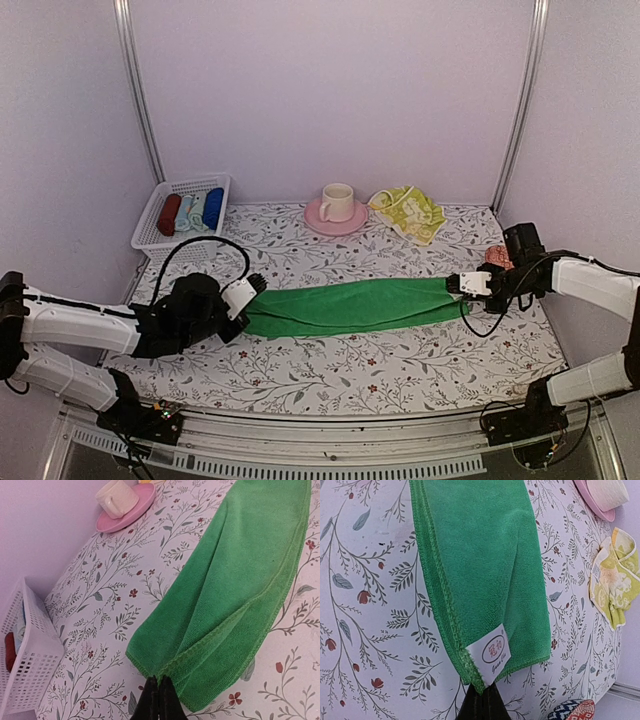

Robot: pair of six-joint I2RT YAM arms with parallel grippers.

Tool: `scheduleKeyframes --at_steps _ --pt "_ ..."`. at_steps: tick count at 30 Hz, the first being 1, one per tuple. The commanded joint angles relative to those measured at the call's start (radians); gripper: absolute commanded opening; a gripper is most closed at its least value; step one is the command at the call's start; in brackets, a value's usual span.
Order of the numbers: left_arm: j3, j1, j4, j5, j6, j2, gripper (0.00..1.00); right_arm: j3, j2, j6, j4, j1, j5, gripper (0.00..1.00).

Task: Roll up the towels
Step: Fold the towel at the center of the board.

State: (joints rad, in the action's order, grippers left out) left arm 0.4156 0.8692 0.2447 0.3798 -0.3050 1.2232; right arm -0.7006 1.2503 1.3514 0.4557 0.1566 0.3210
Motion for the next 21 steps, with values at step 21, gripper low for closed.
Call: scheduleKeyframes --at_steps 21 --pt "-0.004 0.069 -0.090 0.017 0.103 0.011 0.11 0.091 0.040 0.027 -0.051 -0.005 -0.045 0.09"
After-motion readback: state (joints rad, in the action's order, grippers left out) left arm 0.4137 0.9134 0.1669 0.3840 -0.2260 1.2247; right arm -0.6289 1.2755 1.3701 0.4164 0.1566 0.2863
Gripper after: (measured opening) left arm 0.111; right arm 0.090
